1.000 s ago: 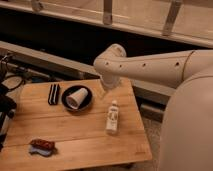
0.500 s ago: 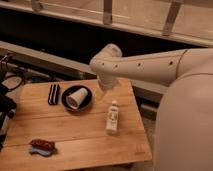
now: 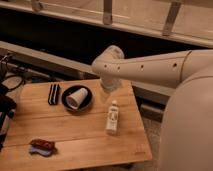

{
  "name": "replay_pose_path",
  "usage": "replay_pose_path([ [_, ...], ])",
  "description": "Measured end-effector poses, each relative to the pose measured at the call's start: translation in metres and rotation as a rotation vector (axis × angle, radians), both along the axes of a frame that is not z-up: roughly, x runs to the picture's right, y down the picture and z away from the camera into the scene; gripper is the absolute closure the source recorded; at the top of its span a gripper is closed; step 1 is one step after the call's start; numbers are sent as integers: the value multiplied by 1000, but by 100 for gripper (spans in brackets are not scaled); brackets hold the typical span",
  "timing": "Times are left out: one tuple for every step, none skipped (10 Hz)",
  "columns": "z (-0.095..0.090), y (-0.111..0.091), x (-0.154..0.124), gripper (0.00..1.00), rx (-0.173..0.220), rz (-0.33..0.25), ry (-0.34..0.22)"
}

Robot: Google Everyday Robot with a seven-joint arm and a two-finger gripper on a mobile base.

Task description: Move the arm in a circular motion

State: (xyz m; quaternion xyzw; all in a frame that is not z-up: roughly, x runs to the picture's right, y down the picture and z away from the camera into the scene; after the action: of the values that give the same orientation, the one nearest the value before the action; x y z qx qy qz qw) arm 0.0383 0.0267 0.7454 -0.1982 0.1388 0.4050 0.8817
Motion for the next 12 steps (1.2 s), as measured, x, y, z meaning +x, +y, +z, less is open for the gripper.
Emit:
replay_pose_path([
  [0,-1,-6,54,-4,-19,-14],
  [0,0,-12,60,-10,-38,-17],
  [2,0,-21,61,-13,-54,-19],
  [3,-1,-26,61,-19,-64,-22],
  [3,-2,-25,67,-29,-95,-29],
  [1,1,-26,77,-44,-126,-40],
  [-2,5,-32,85,-49,-145,-51],
  [-7,12,-48,96,-51,-147,-57],
  [-9,15,-57,99,-58,-157,-61],
  [-8,15,-71,100,-71,-191,-76],
  [-5,13,-82,100,-81,-214,-89],
  [-3,8,-82,100,-79,-224,-94],
])
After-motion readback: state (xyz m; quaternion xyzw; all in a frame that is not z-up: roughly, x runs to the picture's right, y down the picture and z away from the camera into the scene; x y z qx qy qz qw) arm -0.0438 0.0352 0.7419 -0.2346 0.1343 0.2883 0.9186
